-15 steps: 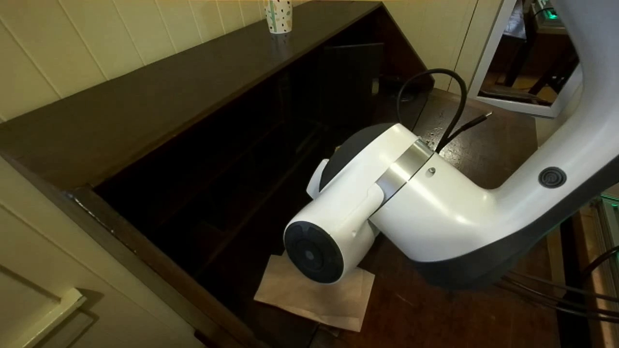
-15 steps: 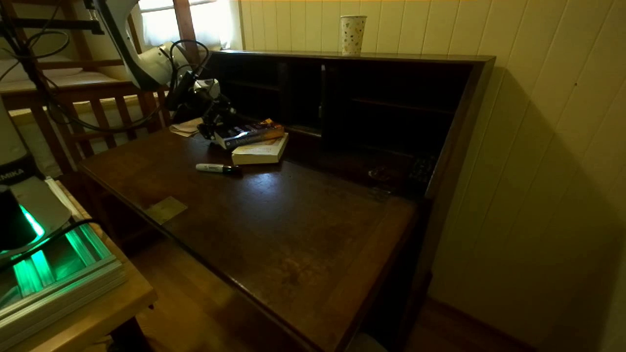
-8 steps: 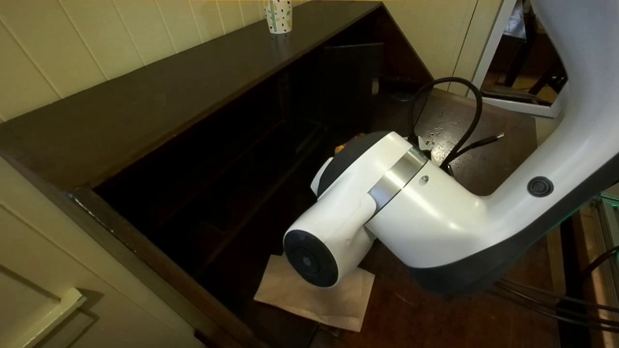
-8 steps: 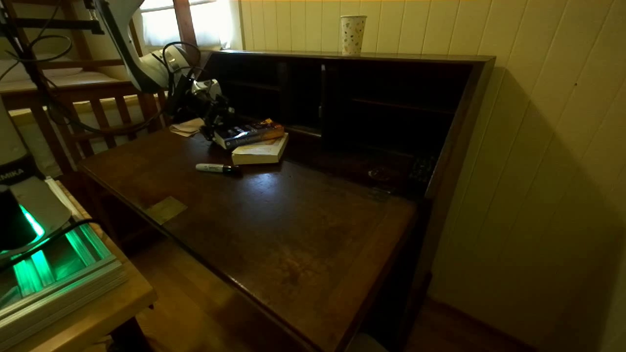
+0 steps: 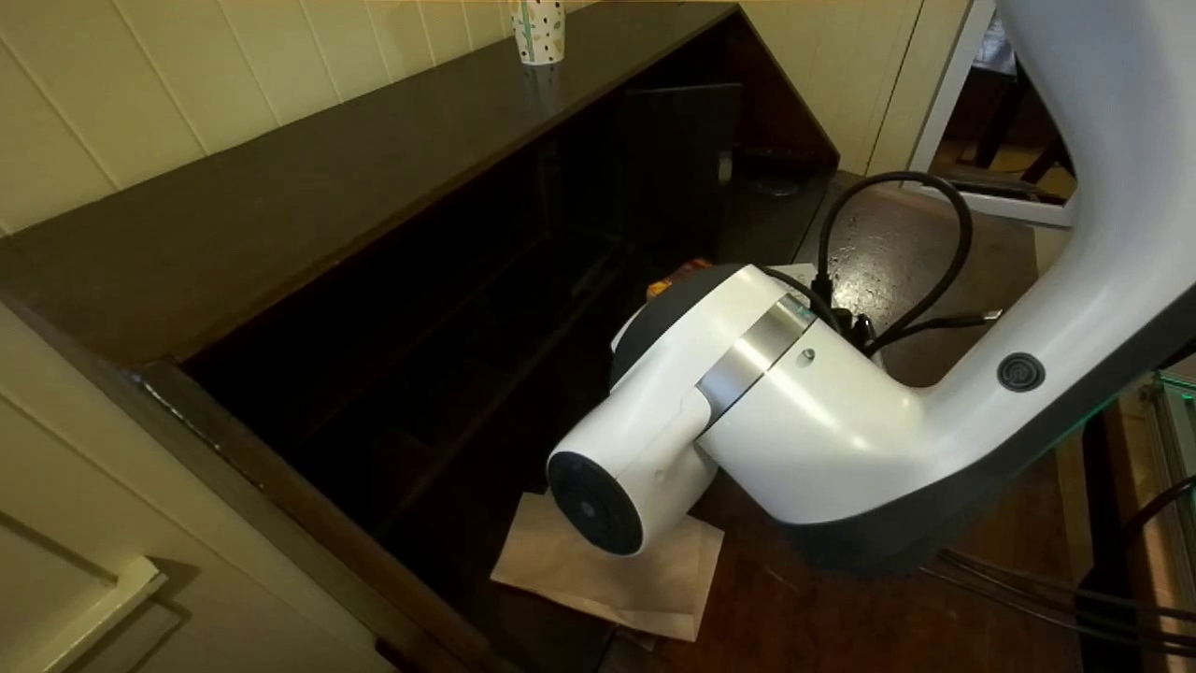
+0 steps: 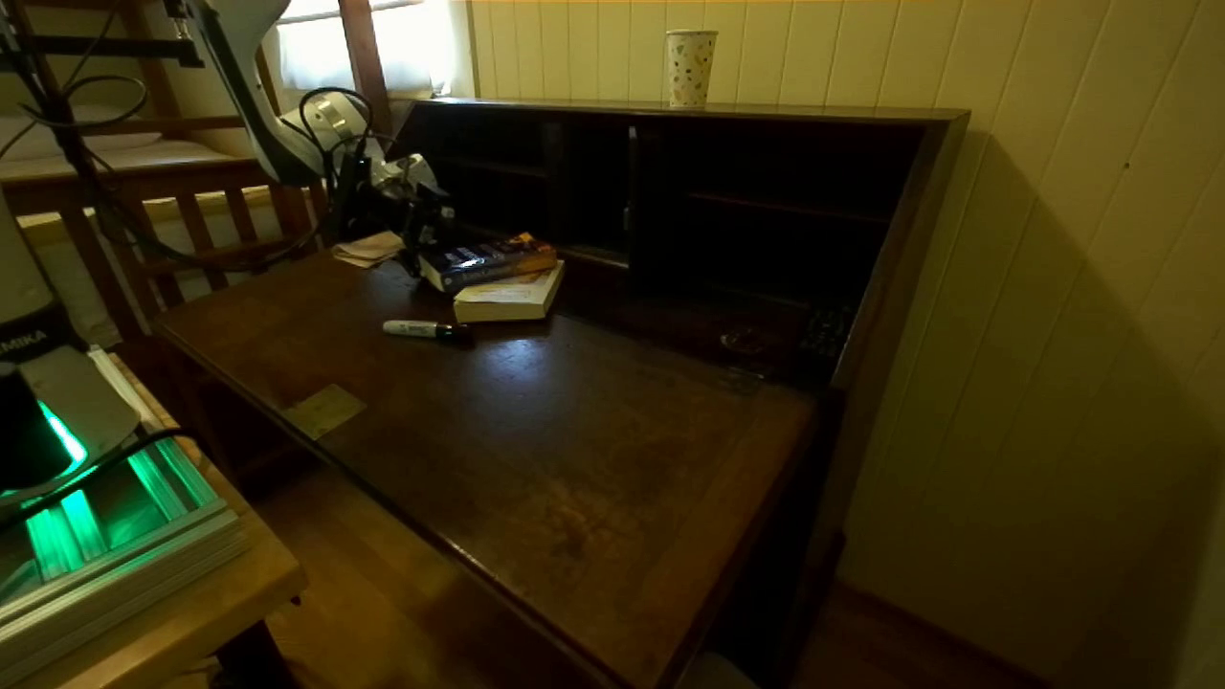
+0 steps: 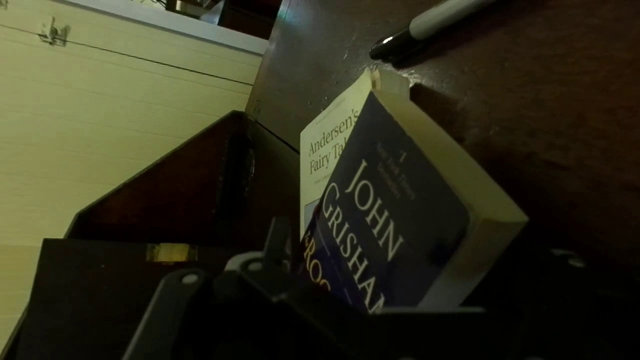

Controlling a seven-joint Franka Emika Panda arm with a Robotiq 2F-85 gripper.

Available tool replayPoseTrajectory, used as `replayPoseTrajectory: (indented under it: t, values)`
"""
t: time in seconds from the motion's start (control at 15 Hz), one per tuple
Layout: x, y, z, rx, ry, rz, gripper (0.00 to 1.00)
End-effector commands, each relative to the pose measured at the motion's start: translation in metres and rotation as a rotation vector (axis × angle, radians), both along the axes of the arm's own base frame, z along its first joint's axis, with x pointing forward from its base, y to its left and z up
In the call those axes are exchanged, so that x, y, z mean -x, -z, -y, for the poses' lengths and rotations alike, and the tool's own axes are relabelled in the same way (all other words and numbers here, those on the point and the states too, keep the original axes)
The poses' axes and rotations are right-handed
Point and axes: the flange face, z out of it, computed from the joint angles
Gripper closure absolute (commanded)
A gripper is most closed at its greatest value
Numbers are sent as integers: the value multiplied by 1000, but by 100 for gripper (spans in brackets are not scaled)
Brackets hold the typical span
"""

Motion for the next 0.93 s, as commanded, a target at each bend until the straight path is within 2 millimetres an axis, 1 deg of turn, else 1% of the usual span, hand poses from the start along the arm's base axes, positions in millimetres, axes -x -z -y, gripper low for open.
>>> replayPoseTrajectory:
  t: [0.0, 0.27, 0.33, 0.4, 0.53, 0.67, 0.87]
  values:
    - [-1, 16, 3, 16, 68, 25, 0]
    - [-1, 20, 9, 26, 92, 36, 0]
    - [0, 21, 10, 29, 96, 39, 2]
    - [0, 22, 11, 27, 100, 39, 25]
    - [0, 24, 14, 31, 108, 44, 30]
    - [1, 28, 16, 35, 114, 44, 46]
    - [1, 34, 20, 41, 123, 40, 67]
